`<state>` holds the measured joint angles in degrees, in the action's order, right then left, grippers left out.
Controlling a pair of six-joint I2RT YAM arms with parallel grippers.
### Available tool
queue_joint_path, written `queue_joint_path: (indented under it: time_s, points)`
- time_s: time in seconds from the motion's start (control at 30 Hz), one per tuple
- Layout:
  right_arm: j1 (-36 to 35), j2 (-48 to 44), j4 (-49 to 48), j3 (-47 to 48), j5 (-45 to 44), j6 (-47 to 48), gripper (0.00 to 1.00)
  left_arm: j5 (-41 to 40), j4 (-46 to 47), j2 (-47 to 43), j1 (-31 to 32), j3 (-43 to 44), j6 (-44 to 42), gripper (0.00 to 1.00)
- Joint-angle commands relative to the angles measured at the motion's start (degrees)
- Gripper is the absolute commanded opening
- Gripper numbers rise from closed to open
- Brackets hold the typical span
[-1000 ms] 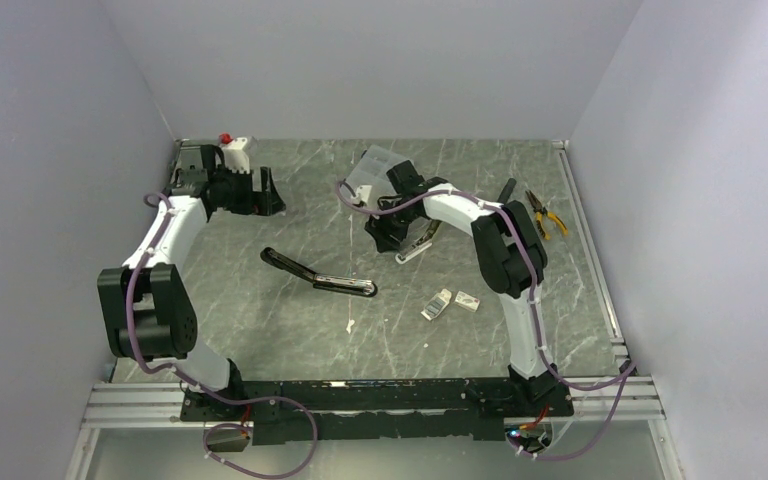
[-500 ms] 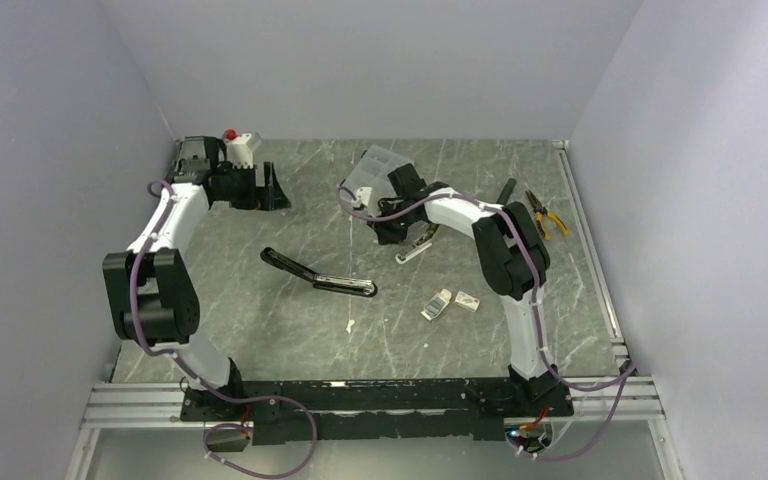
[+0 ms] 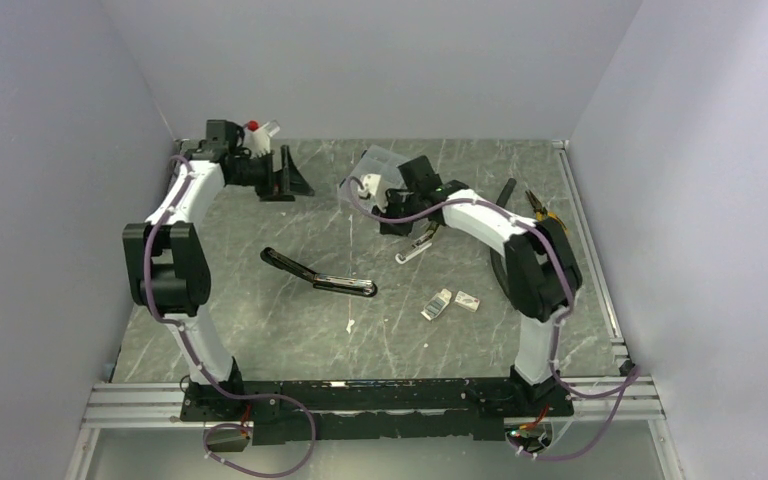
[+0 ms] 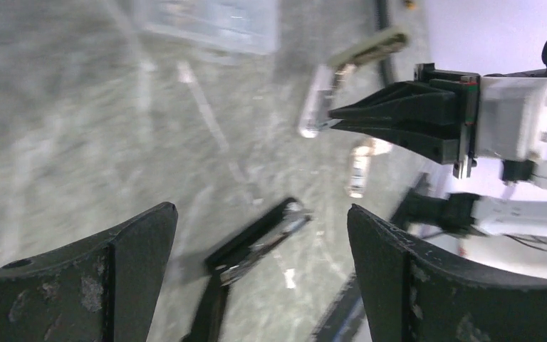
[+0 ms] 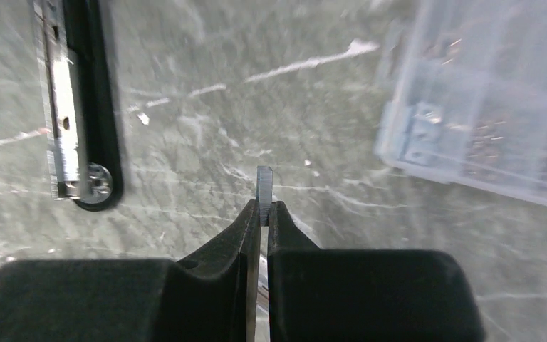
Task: Load the staples into the stapler
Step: Pick up the staple from the center of the board.
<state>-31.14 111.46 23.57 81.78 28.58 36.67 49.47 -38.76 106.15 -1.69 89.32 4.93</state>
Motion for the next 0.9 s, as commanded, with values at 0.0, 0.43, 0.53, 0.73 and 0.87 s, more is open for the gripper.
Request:
queue_joint_path:
  time_s: [0.0,0.43,0.53,0.73,0.87]
  points:
    - [-0.16,-10.41,-0.4,0.43,-0.41,-3.67,0.02,11.99,2.99,2.11,7.04,2.37,10.62,0.94]
    - [-0.33,-23.12,-1.97,-5.47,-3.09,-5.67,0.03,23.96,41.79,7.43,17.71,-5.52,53.85,0.78]
    - [-0.41,-23.1,-2.3,-6.0,-3.2,-5.47,0.03,23.75,47.81,8.05,18.23,-6.68,58.98,0.74]
    - [-0.42,-22.5,-2.82,-6.7,-3.25,-5.41,0.02,22.01,43.65,9.27,20.01,-5.96,56.74,0.61]
    - [-0.51,-22.25,-3.0,-7.11,-3.82,-5.26,0.02,21.56,40.79,10.01,20.85,-5.53,54.67,0.57]
